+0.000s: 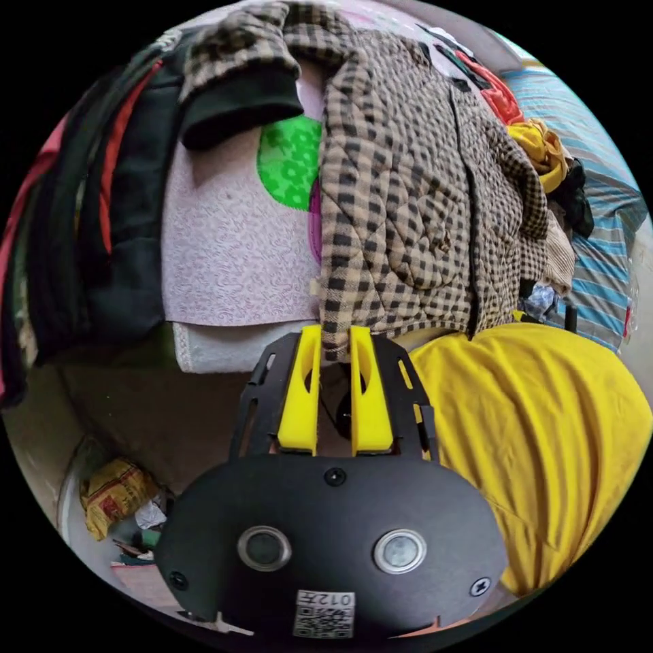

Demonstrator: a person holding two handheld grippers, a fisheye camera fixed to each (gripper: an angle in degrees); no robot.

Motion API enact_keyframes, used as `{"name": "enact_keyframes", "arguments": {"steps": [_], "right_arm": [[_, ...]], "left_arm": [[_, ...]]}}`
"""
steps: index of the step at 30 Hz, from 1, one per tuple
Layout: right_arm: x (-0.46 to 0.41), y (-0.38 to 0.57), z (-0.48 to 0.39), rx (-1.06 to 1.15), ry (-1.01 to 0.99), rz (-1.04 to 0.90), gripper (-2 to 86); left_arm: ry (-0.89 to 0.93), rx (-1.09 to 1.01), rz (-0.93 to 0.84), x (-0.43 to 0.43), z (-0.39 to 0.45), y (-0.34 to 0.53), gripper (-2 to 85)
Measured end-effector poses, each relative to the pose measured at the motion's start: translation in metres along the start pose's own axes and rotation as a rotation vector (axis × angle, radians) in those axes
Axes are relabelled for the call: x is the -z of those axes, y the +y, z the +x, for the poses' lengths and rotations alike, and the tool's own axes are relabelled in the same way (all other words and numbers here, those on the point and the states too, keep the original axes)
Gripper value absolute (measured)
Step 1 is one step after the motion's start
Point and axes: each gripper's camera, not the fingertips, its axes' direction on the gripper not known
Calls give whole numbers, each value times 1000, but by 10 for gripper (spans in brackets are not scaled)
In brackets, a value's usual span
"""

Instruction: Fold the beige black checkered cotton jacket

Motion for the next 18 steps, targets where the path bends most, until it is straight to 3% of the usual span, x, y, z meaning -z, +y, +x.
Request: {"name": "enact_keyframes", "arguments": {"steps": [4,8,12,18], "right_arm": [[58,16,-16,-16,74,215,102],[87,4,-1,-130,32,371,133],[90,-27,-6,-102,57,405,141],[66,-87,-28,-35,124,251,93]], "left_arm": [[-130,-18,176,57,21,-4,30],[-85,-194,185,69,73,-64,25],[-46,-360,181,71,133,-134,20],[-146,-510,179,81,225,-259,20]]}}
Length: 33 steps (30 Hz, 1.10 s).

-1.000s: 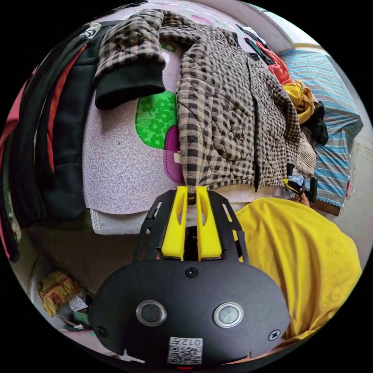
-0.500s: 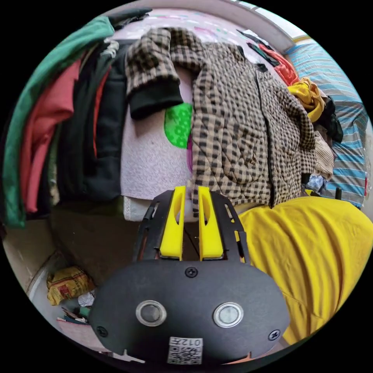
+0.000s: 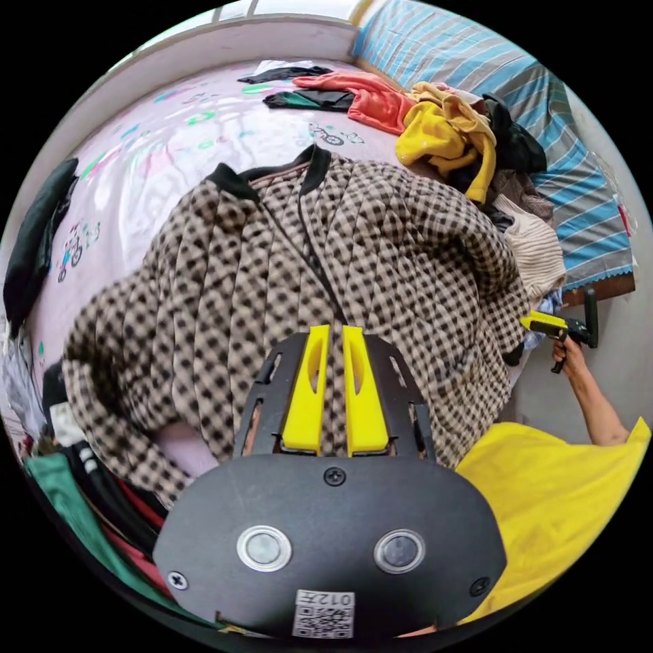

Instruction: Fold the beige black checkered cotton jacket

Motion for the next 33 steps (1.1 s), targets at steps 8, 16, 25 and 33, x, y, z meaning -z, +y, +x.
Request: {"name": "enact_keyframes", "arguments": {"steps": [8,16,25,33], "right_arm": [[62,-56,-74,233,151,-75,23],[81,-108,-145,486,795,-119,23],[97,-157,-142,396,880,-28,22],[-1,-194,-91,278,866,-155,20]], "left_arm": [[123,44,-23,-2,-36,-178,56],[237,111,-85,-31,-54,-271,79],[372,109,43,3,-61,-281,11],[431,300,92,3,-69,-255,4]]}}
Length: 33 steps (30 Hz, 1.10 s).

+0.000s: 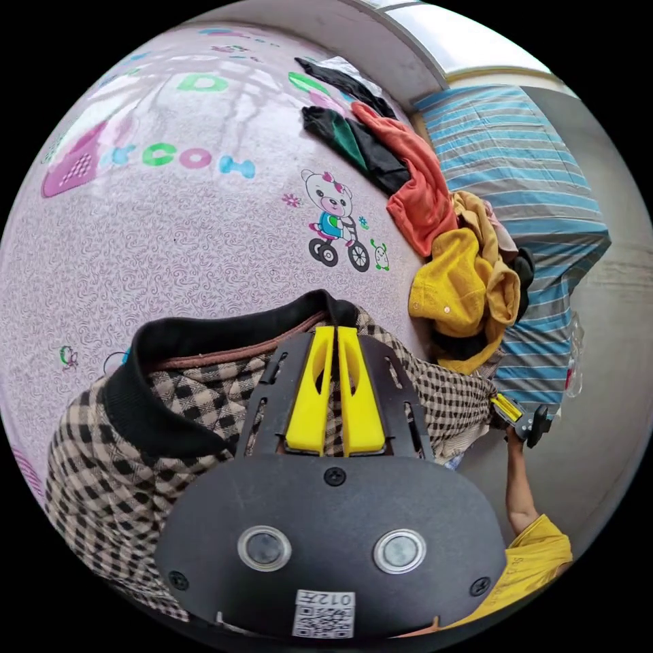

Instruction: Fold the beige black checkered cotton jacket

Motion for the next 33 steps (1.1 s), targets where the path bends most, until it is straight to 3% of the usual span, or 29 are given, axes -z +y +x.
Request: {"name": "enact_keyframes", "arguments": {"steps": [8,12,14,16,18,22,27,29,33], "right_arm": [[50,0,-4,-79,7,132,26],[0,-32,-31,-48,8,28,35],[-38,-51,-63,-7,104,-60,50],[-51,-55,-86,19,224,-57,62],[-53,-51,-101,40,310,-13,70],[-39,-18,-93,-107,274,127,80],[-20,35,-82,-397,222,299,78],[0,64,-93,-506,221,443,67],[19,76,-145,-413,-15,652,44]], "left_arm": [[-166,-184,46,76,82,15,5],[-199,-144,-47,21,54,-4,9],[-149,-29,-123,-5,29,-6,17],[-136,-28,-60,10,30,1,26],[-99,-89,16,42,41,14,38],[-312,-16,90,88,46,76,79],[-435,60,54,34,52,117,120],[-578,49,60,3,68,117,130],[-697,62,43,-25,83,108,136]]}}
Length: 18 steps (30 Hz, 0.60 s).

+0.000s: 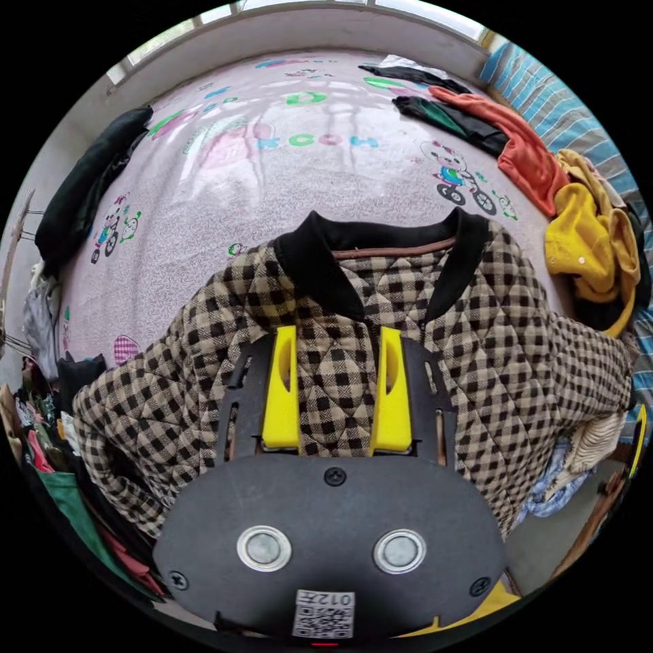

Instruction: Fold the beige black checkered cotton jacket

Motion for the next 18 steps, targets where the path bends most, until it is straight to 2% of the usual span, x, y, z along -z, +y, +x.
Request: {"name": "enact_keyframes", "arguments": {"steps": [2,4,8,10,13,18], "right_arm": [[-14,2,-56,94,-211,-21,38],[-32,-5,-98,155,-332,-34,40],[-89,-52,-187,210,-628,-123,69],[-121,-73,-217,194,-709,-199,87],[-170,-91,-251,124,-762,-306,106],[-220,-79,-287,207,-659,-407,105]], "left_arm": [[-74,-40,16,1,17,1,133],[-81,-38,13,4,19,3,126],[11,-13,32,23,3,8,98],[84,-27,54,32,-8,12,79],[227,-16,72,37,-28,16,53],[386,18,71,32,-58,16,32]]}}
